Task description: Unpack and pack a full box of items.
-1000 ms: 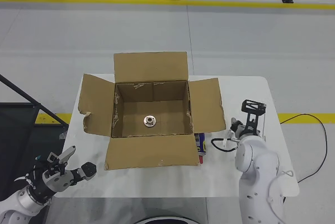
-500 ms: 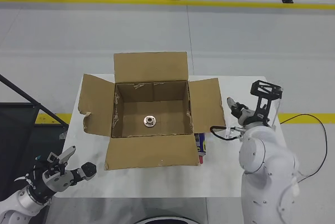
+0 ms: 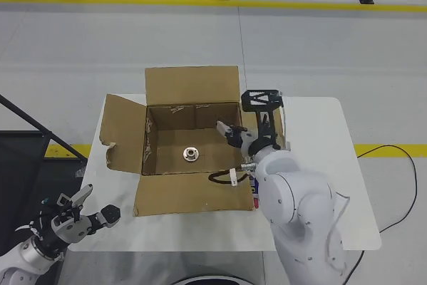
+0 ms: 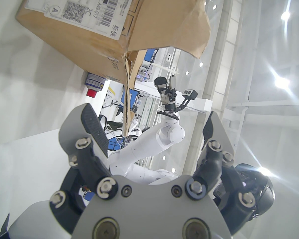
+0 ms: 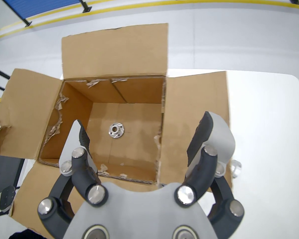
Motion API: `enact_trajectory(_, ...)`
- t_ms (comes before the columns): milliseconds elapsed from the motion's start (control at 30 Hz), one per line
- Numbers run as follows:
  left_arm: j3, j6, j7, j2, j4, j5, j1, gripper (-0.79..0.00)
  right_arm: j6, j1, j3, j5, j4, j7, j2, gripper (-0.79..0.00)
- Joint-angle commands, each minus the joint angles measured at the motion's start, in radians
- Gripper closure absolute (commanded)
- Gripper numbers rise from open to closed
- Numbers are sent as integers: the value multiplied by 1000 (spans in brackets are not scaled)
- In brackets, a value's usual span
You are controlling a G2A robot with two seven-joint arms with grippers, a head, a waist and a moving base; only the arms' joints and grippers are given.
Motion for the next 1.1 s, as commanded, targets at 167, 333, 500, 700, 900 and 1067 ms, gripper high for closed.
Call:
enact_trajectory(167,-17,-8,12,-3,1,-20,20,-785,76,135,-56,69,214,-34,-25,-785)
enact_trajectory(333,-17,-8,12,-3,1,-20,20,-785,76,135,-56,69,214,-34,-25,-785)
enact_trajectory(500,-17,-8,12,-3,1,-20,20,-785,76,135,-56,69,214,-34,-25,-785)
enact_trajectory(700,-17,-8,12,-3,1,-20,20,-785,76,135,-56,69,214,-34,-25,-785)
enact_trajectory(900,-17,-8,12,-3,1,-20,20,-785,1,210,-110,210,397,-63,-45,-785)
enact_trajectory(1067,-17,-8,12,-3,1,-20,20,-785,-21,349,-131,408,697,-36,-77,-785)
